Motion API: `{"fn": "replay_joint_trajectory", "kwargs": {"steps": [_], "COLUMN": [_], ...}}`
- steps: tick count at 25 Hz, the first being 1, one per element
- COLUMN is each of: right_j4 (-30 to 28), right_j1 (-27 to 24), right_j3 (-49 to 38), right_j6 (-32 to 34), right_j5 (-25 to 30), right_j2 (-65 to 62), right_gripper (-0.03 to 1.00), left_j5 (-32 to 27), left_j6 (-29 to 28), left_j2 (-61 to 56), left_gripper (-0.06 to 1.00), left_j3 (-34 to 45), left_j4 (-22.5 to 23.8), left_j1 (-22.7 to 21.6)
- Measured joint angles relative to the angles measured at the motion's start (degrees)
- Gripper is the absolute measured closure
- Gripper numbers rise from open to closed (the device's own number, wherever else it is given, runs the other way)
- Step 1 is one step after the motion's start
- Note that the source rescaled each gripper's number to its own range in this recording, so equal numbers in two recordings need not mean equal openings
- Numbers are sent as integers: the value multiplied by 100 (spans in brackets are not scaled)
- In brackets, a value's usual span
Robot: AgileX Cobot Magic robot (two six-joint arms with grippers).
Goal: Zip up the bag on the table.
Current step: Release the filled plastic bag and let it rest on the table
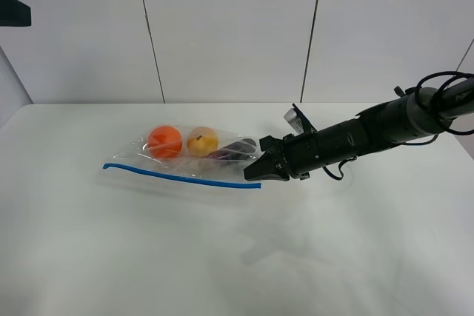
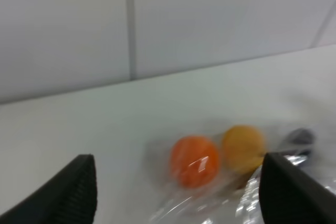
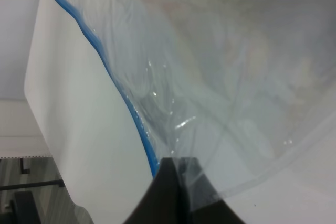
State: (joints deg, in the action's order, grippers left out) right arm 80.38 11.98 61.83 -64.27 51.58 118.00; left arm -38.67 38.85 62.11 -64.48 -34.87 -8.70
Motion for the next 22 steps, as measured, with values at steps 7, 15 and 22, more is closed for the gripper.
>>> {"fn": "replay_joint_trajectory", "kwargs": {"steps": [7,15,22], "right_j4": [0,-213,-288], "right_j1": [0,0,0], "right_j3": [0,0,0], "right_j6": [19,19,19], "right_j5": [0,-145,-312], "right_j2": [0,0,0], "right_gripper": [97,97,97], "left_j5": [-472,-718,-631], "left_j6": [492,217,177], "left_j2": [0,-158,-1262], "left_gripper": [16,16,16], "left_j3": [0,43,562], "left_j4": [-469,-506,-511], "left_j1": [0,0,0]}}
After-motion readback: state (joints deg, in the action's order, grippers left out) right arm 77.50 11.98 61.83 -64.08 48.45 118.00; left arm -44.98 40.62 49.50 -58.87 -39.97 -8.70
